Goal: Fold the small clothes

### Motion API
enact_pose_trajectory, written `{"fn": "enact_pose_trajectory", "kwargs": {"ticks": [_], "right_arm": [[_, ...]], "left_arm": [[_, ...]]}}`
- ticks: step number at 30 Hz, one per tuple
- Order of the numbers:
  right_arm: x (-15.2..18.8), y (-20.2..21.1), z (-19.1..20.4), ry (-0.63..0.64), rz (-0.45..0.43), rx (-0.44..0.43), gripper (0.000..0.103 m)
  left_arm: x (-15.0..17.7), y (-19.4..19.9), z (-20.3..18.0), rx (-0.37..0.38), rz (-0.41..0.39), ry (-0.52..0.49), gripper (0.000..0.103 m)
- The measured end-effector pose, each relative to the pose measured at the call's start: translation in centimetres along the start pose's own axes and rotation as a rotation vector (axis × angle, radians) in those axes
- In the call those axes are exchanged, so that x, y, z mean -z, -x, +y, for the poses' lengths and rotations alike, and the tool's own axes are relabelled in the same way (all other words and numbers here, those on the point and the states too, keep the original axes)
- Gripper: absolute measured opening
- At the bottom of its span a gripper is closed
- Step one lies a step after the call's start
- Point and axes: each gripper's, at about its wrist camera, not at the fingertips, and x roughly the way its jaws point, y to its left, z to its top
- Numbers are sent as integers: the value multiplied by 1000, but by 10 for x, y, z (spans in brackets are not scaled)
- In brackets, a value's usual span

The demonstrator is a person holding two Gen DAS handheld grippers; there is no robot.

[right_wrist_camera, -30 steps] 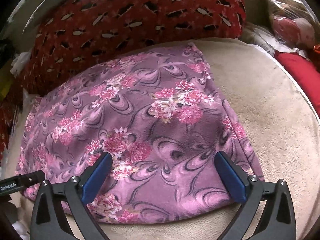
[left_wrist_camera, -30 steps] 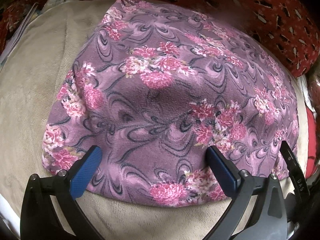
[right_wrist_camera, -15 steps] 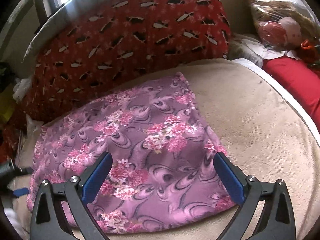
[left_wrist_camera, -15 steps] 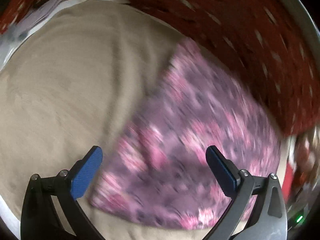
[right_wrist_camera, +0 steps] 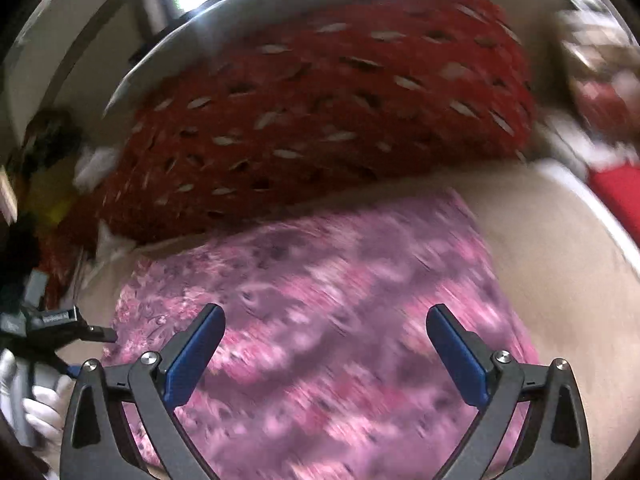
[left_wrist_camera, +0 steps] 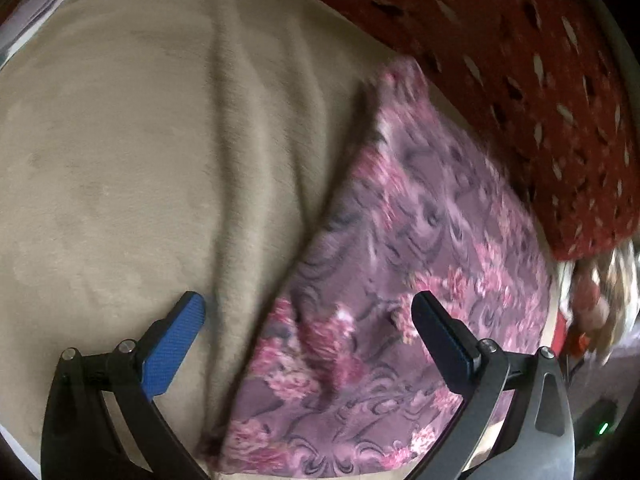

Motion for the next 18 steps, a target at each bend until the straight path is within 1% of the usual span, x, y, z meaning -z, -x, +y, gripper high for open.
{"fn": "enact_pose_trajectory", "kwargs": {"ticks": [2,3,4,5,6,8,9,10,11,12,13,14,15,16,17,18], "right_arm": [[-2,-25,18,91,61,8,101],[2,-43,24,138,113,39,101],[11,-65,28,182,183,106,102],[24,-86,29,219,231,150,102],[27,-80,29,216,160,151,102],[27,-80,33,225,168,173,102],[28,-79,32,221,163,170,102],[29,-79,31,215,156,163,102],[29,-78,31,211,155,157,102],[29,-78,30,209,155,156,102],[30,-78,30,209,152,155,102],[29,-78,30,209,152,153,102],[29,-79,29,207,151,151,102],[29,-78,28,207,153,150,102],[29,-78,29,206,153,149,102],[29,-78,29,207,154,150,102]], "left_arm": [[4,-4,-9,-22,9,-53,103],[8,-8,-20,-39,14,-92,103],[10,-10,-25,-50,16,-116,103],[11,-12,-29,-56,17,-134,103],[11,-13,-33,-48,20,-150,103],[12,-14,-37,-26,30,-165,103],[13,-15,-41,-17,37,-175,103],[14,-15,-43,-10,39,-181,102],[14,-16,-47,1,40,-186,98],[16,-15,-50,15,38,-194,89],[18,-12,-49,12,31,-202,76],[20,-9,-50,5,22,-214,59],[19,-6,-50,17,18,-223,45],[19,-5,-50,45,31,-216,23],[18,-3,-53,45,28,-204,17],[19,0,-56,32,18,-210,15]]}}
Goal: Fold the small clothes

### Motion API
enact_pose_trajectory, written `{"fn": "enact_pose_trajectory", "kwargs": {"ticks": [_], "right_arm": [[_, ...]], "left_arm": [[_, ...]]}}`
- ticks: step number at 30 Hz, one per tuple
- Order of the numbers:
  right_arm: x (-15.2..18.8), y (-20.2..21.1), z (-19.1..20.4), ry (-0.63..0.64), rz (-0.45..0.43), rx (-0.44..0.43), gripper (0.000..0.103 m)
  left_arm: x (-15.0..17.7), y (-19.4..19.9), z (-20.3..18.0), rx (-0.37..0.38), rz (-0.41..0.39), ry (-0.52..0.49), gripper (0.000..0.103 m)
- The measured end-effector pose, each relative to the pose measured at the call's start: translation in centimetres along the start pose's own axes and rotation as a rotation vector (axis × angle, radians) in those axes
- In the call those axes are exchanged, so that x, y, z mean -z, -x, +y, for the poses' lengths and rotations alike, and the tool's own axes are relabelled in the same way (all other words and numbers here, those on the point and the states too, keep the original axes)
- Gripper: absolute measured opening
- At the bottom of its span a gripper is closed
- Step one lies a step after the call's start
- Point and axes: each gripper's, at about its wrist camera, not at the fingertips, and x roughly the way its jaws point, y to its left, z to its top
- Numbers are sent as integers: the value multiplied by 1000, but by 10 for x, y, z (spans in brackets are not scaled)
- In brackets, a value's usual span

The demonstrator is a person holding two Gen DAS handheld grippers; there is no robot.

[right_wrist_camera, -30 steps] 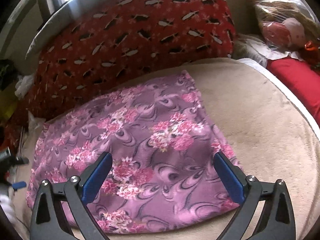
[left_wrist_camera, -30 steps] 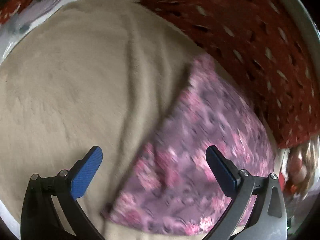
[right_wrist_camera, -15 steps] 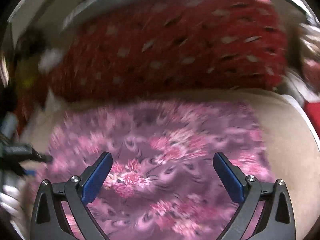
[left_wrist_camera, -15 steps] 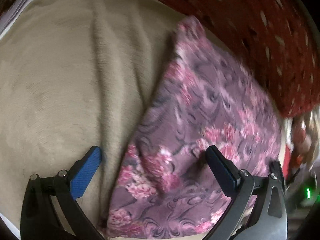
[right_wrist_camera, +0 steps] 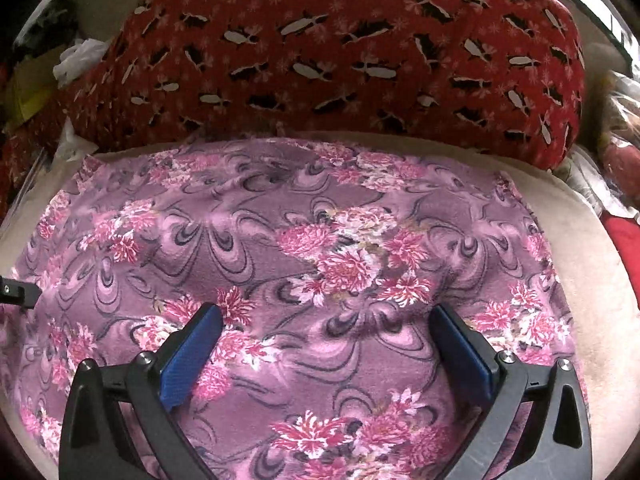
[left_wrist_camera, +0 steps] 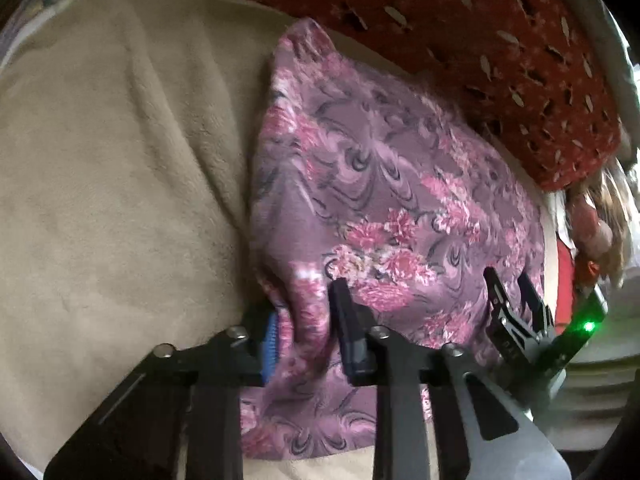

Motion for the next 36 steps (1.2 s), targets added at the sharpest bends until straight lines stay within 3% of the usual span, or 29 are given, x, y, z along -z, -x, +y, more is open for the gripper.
{"fn": "enact_pose_trajectory", "kwargs": {"ticks": [2,8,12,16,22,29,32,36], "right_arm": [[1,-1,0,-4,1,-6,102],[-6,4,-13,-16,41,-70,101],[-2,20,-20,-5,20,-85,98],[3,38,-36,5,-25,4,99],[13,49,-100,-122,-23,59,99],[44,40,-156,-261,30,53,100],[51,41,-161,-297,-6,16,100],[50,37,-157,-275,-12,31,102]], "left_arm": [[1,5,-7,-19,-13,-12,11],[2,38,-43,44,-83,-54,10],[1,51,-74,68,-106,-96,10],[7,60,-104,86,-118,-131,10],[18,58,-149,113,-120,-180,10],[27,27,-208,154,-68,-224,10],[29,0,-223,141,-17,-223,10],[30,-45,-224,116,80,-160,11]]}}
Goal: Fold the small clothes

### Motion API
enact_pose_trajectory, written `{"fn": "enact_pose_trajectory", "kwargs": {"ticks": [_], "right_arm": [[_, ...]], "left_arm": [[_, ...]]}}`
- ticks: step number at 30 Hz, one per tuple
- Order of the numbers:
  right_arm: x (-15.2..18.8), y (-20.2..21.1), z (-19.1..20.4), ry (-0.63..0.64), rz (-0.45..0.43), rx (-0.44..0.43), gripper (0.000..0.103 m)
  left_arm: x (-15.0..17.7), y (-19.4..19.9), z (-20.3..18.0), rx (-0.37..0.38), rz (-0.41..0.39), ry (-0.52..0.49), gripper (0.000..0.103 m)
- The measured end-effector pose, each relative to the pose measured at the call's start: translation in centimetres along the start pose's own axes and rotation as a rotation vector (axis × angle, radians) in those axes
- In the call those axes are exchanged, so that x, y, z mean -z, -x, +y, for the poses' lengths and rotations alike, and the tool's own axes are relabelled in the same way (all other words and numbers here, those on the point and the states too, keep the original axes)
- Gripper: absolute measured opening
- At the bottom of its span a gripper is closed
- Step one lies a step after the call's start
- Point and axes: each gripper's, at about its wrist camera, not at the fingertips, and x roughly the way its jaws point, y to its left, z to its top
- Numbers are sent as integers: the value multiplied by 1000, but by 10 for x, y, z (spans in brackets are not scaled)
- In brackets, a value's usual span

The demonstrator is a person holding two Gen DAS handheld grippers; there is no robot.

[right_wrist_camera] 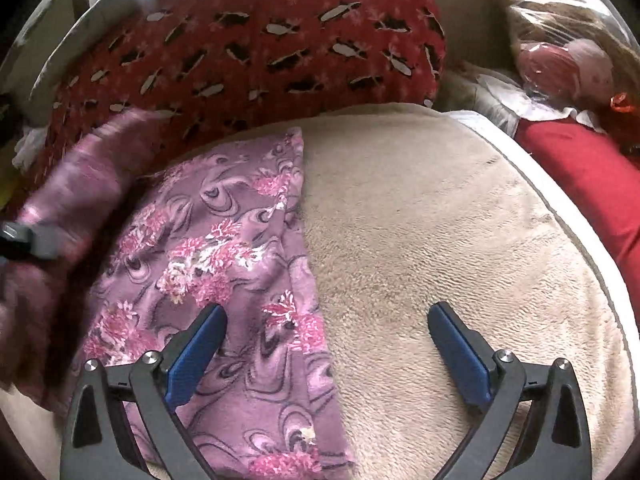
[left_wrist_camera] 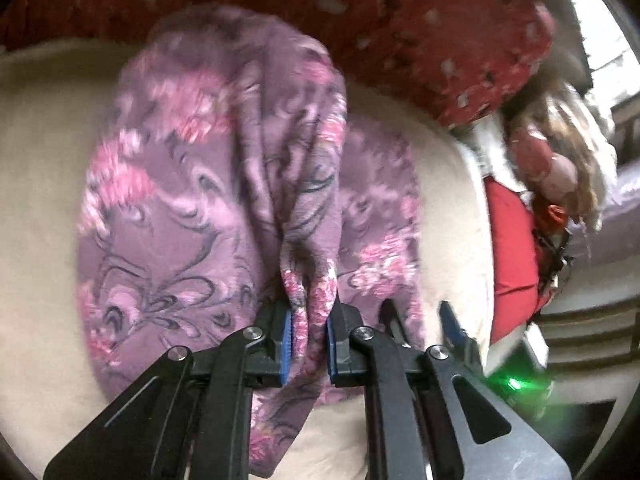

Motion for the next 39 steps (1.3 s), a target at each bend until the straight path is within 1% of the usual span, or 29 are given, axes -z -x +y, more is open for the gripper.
{"fn": "enact_pose_trajectory", "kwargs": {"ticks": [2,3,4,5,8,9,10,11,12,13,15,16,18,19,22,23,24,25,26,27,28,29,32,34,35,36,37,38,39], "right_arm": [[0,-1,0,0,-3,-3,103],[1,0,0,-2,-4,-4,103],[2,0,-1,-3,-5,-4,103],[4,2,-2,-4,-7,-4,103],[5,2,-4,-8,-8,-10,103],[5,2,-5,-11,-6,-14,103],[5,2,-6,-15,0,-18,103],[3,2,-7,-19,8,-25,103],[0,3,-8,-29,19,-35,100],[-3,6,-11,-49,23,-38,95],[-9,24,-17,-120,-24,-53,93],[-12,32,-18,-139,-47,-80,95],[-20,44,-11,-158,-64,-189,95],[-24,44,-3,-154,-44,-258,95],[-32,34,27,-127,43,-400,94],[-34,25,39,-117,84,-428,94],[-34,18,49,-104,110,-429,94],[-33,7,61,-73,154,-416,85],[-31,-4,70,-36,197,-408,67],[-30,-9,76,-4,220,-410,10],[-29,-12,80,26,242,-440,9],[-31,-6,79,32,220,-459,9],[-38,24,59,22,105,-522,8],[-40,39,37,-9,50,-496,6],[-38,40,22,-31,38,-455,4],[-35,34,10,-52,50,-426,0],[-30,23,-3,-84,85,-375,0],[-22,6,-18,-110,154,-317,0],[-17,-3,-26,-123,198,-294,0]], "left_arm": [[0,-15,5,-5,34,36,12],[2,-15,7,1,33,49,12],[3,-12,8,14,29,54,15],[4,-8,8,28,28,53,20],[9,16,8,83,23,31,24],[10,32,10,105,2,18,24],[11,44,14,118,-20,15,29],[11,56,20,128,-48,19,44],[12,70,29,127,-88,30,52],[12,82,40,95,-139,44,58],[12,90,62,13,-185,72,58],[11,87,74,2,-177,101,58],[14,74,99,9,-145,173,58],[17,68,108,16,-131,197,58],[28,45,128,63,-82,262,58],[32,40,131,85,-70,277,58],[36,36,137,111,-58,296,58],[38,36,141,126,-56,305,58],[39,38,142,137,-59,308,58],[41,42,143,153,-64,306,58],[41,47,143,158,-76,299,58],[41,56,143,157,-99,281,58],[38,69,140,140,-142,236,58],[36,65,131,110,-138,194,58],[36,59,128,91,-130,183,58],[36,49,125,60,-103,168,58],[36,39,122,41,-78,157,58],[37,31,119,21,-54,146,58],[39,29,113,-6,-68,117,58]]}}
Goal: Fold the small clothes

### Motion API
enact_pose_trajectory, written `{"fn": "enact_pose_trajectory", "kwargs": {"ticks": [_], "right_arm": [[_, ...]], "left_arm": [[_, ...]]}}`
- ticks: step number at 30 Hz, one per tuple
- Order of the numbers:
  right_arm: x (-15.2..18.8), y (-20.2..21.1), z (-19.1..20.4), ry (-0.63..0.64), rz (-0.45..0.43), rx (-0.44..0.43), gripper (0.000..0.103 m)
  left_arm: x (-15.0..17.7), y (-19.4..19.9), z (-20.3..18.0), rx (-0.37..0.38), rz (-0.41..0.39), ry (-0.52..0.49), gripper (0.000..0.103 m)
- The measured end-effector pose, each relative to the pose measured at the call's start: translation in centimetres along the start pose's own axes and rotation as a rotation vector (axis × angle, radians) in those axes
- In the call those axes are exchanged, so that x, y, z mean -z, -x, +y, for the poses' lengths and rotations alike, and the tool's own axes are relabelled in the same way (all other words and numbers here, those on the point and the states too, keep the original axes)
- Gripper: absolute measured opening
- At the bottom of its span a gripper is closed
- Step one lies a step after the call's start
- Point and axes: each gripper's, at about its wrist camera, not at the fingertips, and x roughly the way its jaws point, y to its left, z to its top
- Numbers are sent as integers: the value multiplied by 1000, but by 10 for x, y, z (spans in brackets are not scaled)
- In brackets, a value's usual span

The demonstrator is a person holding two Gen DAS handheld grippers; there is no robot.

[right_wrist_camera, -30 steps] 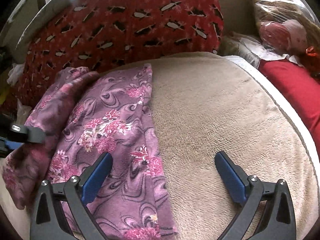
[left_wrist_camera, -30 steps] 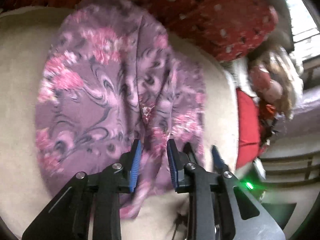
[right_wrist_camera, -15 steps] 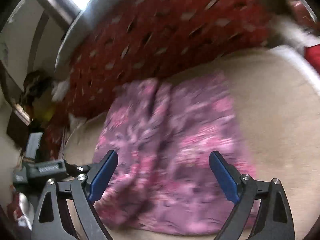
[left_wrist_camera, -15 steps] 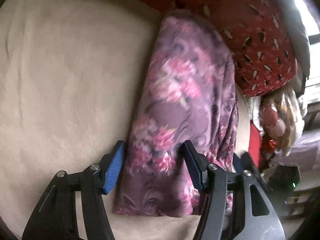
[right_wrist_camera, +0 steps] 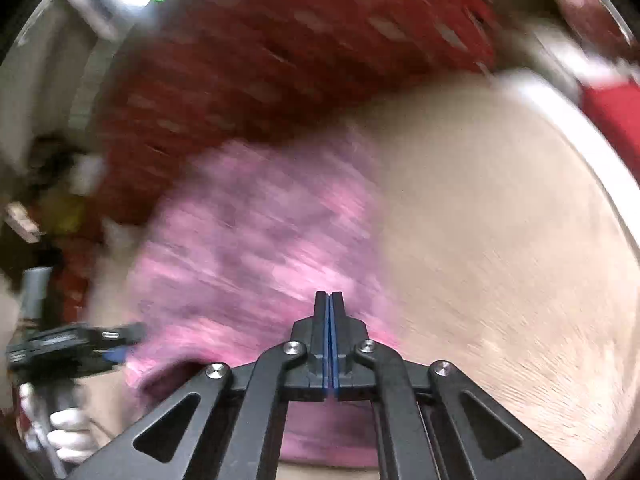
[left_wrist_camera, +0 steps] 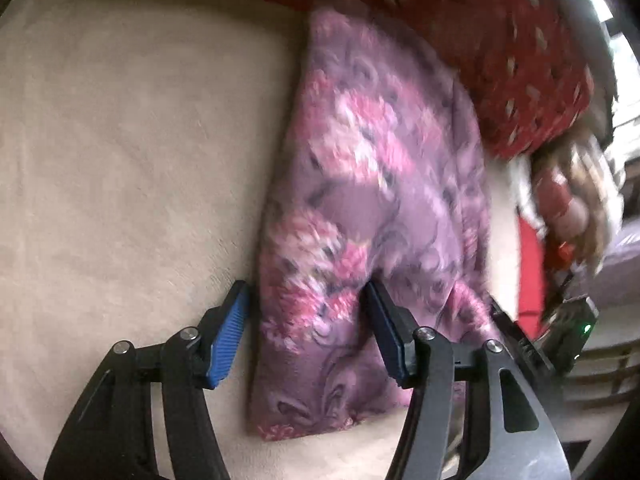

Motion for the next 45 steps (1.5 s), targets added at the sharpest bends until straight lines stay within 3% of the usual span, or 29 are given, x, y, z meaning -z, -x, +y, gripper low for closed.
{"fn": "enact_pose_trajectory", "kwargs": {"ticks": [2,5,7,9,12,13,15,17,20,22,23,25,26,27,28,30,33,36,39,41,42,43,45], "right_arm": [[2,9,-16,-72,-2,-46,2],[-10,27,-10,-121,-62,-160,18],[-20,23,7,-95,-59,-205,60],[-24,10,28,-46,-41,-192,71],[-17,-22,61,21,45,-198,68],[-15,-32,73,60,62,-196,53],[-6,-34,104,243,55,-115,11],[-4,-20,115,334,6,-110,10],[-9,24,89,257,-99,-174,8],[-7,37,60,187,-137,-142,8],[-3,34,44,149,-124,-110,8],[4,10,11,76,-7,-29,8],[7,2,1,59,38,-32,7],[9,9,-6,39,30,-77,9],[7,16,-8,24,18,-88,17],[-3,37,-16,-16,-57,-97,24],[-31,51,-26,-109,-149,-160,56],[-58,22,-13,-128,-130,-168,57],[-76,-24,7,-92,-47,-129,57],[-78,-50,18,-39,47,-64,42],[-81,-50,26,14,25,-39,20],[-78,-44,28,53,-5,-63,8],[-82,-21,32,94,-100,-128,7]], "left_arm": [[4,5,-5,4,-22,-50,58],[2,6,1,33,-9,-21,58],[3,8,8,66,-7,7,58],[3,13,17,90,-6,25,58],[5,18,21,102,-9,29,58],[5,21,22,98,-13,29,58],[4,28,23,100,-21,28,58],[2,33,23,109,-34,26,58],[0,36,21,121,-47,17,62],[2,26,16,91,-29,10,67],[2,19,12,70,-15,2,67],[5,4,3,29,27,-26,67],[7,4,2,20,22,-37,67],[6,9,1,30,9,-51,67],[5,13,0,46,1,-49,67],[-6,19,3,90,-12,-14,67],[-24,21,0,128,-14,36,67],[-39,13,-11,109,-12,48,67],[-51,4,-24,85,4,35,67],[-55,6,-28,73,-7,12,67],[-58,8,-32,73,-21,-3,67],[-60,9,-34,70,-30,-12,67],[-62,7,-34,33,-61,-26,67]]}}
